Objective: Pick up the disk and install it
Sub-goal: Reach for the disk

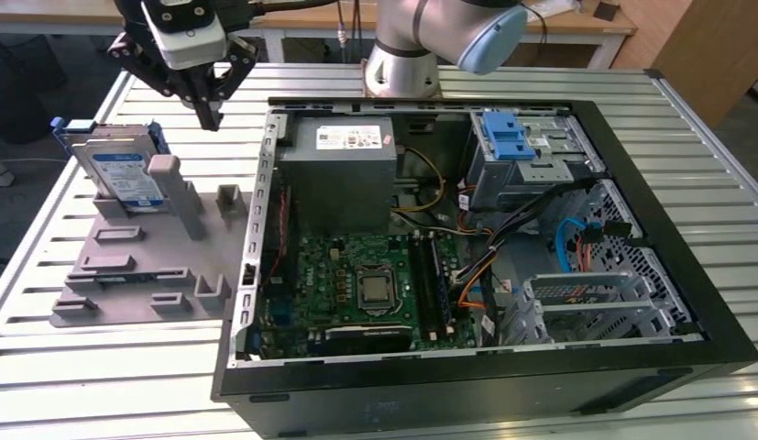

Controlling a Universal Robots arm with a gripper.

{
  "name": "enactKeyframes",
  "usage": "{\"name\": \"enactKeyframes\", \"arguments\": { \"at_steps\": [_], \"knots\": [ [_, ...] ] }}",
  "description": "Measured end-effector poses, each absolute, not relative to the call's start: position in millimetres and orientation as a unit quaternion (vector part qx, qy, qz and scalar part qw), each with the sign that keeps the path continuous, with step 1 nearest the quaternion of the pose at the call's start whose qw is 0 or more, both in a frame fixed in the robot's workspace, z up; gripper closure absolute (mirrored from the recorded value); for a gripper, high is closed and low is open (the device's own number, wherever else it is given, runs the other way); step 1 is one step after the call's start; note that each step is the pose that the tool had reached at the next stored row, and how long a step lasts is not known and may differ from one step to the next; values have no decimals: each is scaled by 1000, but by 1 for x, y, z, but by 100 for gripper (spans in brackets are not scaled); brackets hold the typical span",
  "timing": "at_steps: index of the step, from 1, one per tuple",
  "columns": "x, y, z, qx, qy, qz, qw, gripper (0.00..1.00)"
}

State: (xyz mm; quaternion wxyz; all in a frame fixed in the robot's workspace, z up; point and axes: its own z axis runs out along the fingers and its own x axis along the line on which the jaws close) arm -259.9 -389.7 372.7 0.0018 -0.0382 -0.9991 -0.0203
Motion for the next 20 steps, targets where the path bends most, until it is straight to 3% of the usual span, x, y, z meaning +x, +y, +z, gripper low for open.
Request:
{"name": "enactKeyframes", "arguments": {
  "at_steps": [20],
  "knots": [
    [-290,-384,372,-38,-999,-20,6,89]
  ]
}}
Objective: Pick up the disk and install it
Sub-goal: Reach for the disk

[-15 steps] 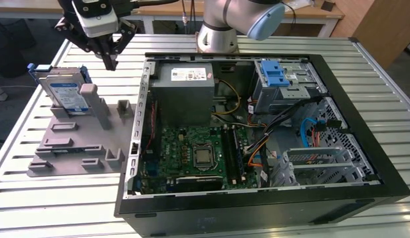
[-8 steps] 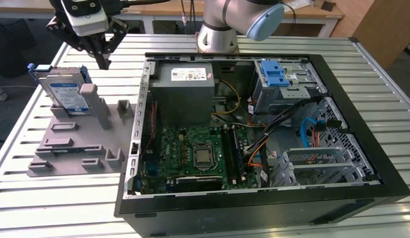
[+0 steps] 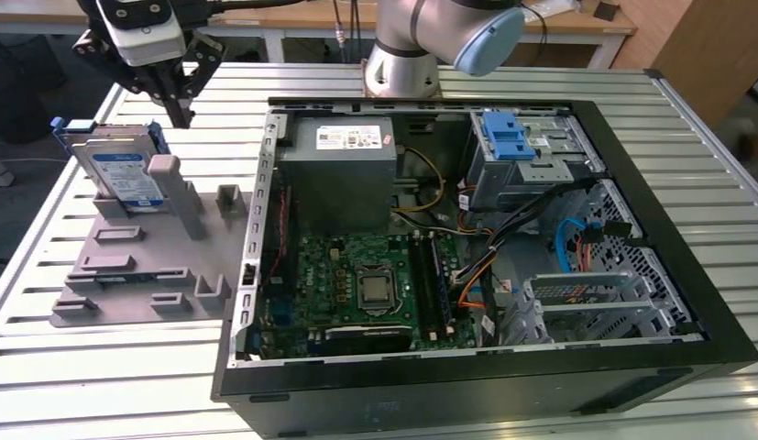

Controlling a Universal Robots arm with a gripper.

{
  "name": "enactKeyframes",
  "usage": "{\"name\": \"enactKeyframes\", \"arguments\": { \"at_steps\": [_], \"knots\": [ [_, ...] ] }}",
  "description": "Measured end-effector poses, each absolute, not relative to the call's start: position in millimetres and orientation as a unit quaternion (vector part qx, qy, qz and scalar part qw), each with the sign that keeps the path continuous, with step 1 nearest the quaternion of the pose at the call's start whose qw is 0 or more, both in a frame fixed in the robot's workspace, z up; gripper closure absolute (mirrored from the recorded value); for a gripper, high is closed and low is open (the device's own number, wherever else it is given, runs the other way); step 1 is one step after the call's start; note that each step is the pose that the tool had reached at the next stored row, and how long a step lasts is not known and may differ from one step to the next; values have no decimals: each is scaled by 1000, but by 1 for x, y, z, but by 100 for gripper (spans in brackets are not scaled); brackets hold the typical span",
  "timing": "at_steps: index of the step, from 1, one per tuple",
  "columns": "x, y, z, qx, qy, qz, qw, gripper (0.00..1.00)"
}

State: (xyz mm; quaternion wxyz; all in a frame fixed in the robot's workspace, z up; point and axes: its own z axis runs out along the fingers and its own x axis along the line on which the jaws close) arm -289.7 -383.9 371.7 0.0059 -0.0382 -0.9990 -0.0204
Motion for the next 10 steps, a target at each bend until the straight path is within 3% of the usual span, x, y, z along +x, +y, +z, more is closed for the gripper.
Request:
{"name": "enactKeyframes", "arguments": {
  "at_steps": [10],
  "knots": [
    [-304,-382,371,-38,-999,-20,8,89]
  ]
}}
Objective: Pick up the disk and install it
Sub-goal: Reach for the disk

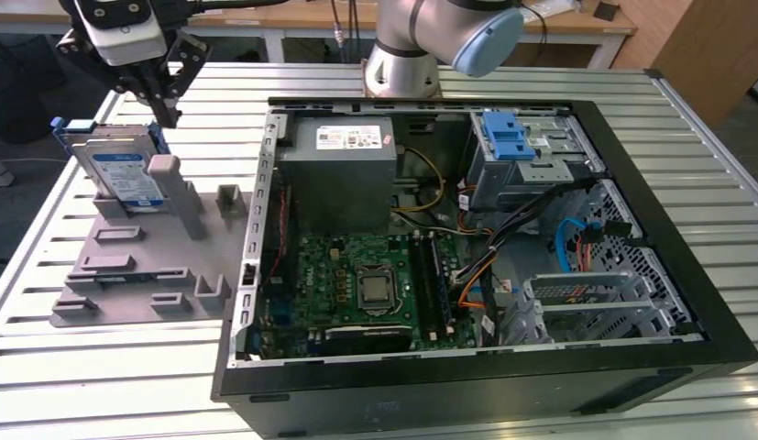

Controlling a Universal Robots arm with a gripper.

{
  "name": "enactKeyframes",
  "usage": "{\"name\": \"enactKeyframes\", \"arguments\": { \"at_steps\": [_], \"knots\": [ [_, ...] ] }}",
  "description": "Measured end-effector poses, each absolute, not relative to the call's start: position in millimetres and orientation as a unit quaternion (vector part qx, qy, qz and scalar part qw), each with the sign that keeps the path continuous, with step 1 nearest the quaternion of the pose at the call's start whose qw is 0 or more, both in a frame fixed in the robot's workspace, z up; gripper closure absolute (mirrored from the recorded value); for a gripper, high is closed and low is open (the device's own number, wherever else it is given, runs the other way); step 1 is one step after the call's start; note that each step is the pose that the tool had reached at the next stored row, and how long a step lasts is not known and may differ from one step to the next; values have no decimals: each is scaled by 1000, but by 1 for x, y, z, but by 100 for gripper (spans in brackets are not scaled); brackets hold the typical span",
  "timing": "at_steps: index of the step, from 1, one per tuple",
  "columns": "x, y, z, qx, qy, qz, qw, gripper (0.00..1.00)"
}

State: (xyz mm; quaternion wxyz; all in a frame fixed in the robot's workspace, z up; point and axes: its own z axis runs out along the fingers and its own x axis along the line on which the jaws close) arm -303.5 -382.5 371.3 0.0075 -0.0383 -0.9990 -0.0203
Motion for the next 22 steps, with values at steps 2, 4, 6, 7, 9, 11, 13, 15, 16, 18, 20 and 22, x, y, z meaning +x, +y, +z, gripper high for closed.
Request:
{"name": "enactKeyframes", "arguments": {
  "at_steps": [2,4,6,7,9,11,13,15,16,18,20,22],
  "knots": [
    [-306,-382,371,-38,-999,-20,8,89],
    [-308,-382,371,-38,-999,-20,8,89],
    [-310,-382,371,-38,-999,-20,9,89],
    [-311,-382,371,-38,-999,-20,9,89],
    [-314,-382,371,-38,-999,-20,9,89],
    [-317,-381,371,-38,-999,-20,9,89],
    [-320,-381,371,-38,-999,-20,10,89],
    [-322,-381,371,-38,-999,-20,10,89],
    [-324,-381,371,-38,-999,-20,10,89],
    [-328,-380,370,-38,-999,-20,10,89],
    [-333,-379,370,-38,-999,-20,11,89],
    [-340,-377,370,-38,-999,-20,11,89]
  ]
}}
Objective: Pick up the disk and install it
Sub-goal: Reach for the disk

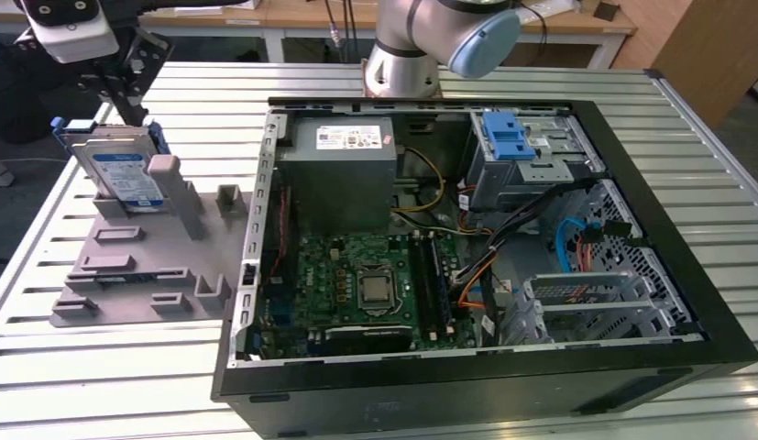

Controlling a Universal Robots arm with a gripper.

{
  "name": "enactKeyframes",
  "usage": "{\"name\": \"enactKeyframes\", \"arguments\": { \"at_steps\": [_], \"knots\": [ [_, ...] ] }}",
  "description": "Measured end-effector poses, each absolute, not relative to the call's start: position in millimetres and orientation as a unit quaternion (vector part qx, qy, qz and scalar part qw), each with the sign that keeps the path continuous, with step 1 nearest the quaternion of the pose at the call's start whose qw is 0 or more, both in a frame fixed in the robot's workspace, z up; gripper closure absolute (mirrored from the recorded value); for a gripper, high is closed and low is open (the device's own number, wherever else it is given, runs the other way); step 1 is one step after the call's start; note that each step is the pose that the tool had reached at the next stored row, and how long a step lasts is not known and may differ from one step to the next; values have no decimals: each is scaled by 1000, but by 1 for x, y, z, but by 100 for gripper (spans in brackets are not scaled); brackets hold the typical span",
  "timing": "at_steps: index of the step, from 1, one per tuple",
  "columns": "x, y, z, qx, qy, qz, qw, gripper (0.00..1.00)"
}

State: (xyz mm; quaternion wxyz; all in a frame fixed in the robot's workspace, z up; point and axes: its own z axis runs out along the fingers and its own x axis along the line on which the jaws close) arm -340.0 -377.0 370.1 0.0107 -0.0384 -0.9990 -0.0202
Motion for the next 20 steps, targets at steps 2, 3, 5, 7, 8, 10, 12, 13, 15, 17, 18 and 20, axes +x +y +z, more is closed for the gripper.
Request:
{"name": "enactKeyframes", "arguments": {
  "at_steps": [2,3,5,7,8,10,12,13,15,17,18,20],
  "knots": [
    [-347,-375,370,-38,-999,-20,11,89],
    [-351,-374,370,-38,-999,-20,11,89],
    [-358,-370,369,-38,-999,-20,11,89],
    [-366,-367,369,-38,-999,-20,11,89],
    [-369,-365,369,-38,-999,-20,11,89],
    [-377,-362,368,-38,-999,-20,11,89],
    [-384,-359,367,-38,-999,-20,11,89],
    [-386,-358,367,-38,-999,-20,11,89],
    [-390,-358,367,-38,-999,-20,11,89],
    [-395,-357,367,-38,-999,-20,11,89],
    [-397,-357,366,-38,-999,-20,11,89],
    [-401,-357,366,-38,-999,-20,11,89]
  ]
}}
